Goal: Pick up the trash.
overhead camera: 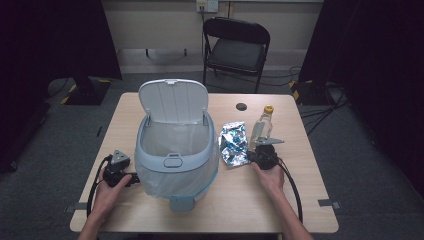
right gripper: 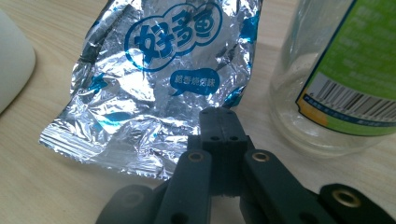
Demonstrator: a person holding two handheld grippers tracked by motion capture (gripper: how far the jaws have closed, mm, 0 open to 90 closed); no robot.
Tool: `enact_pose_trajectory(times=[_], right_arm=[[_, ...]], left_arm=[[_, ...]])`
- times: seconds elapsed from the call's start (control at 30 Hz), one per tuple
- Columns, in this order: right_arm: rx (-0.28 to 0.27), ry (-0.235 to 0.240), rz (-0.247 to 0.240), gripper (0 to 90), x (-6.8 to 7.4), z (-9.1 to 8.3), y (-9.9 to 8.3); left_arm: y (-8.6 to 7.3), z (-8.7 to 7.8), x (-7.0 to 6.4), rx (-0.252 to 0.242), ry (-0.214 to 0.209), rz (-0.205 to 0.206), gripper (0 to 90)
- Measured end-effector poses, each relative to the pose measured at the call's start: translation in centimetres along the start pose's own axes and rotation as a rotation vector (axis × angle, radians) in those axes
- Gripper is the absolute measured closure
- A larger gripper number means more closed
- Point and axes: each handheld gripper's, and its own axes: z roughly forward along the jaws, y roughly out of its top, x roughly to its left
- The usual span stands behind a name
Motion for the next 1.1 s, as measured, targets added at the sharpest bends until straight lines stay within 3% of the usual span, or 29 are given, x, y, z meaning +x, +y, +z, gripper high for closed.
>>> enact_pose_trajectory(times=[0.4, 1.1], right_arm=[[-0.053, 0.026, -0.002, 90.0, 0.3, -1.8, 0.7], [-0.201, 0.031, -0.022, 90.0, 0.0, -6.7, 2.3]], left_arm=[[0.0, 0.0, 0.0, 0.001, 0.0, 0.0, 21.7], [0.0, 0.0, 0.0, 0.005, -0.006, 0.007, 19.4]])
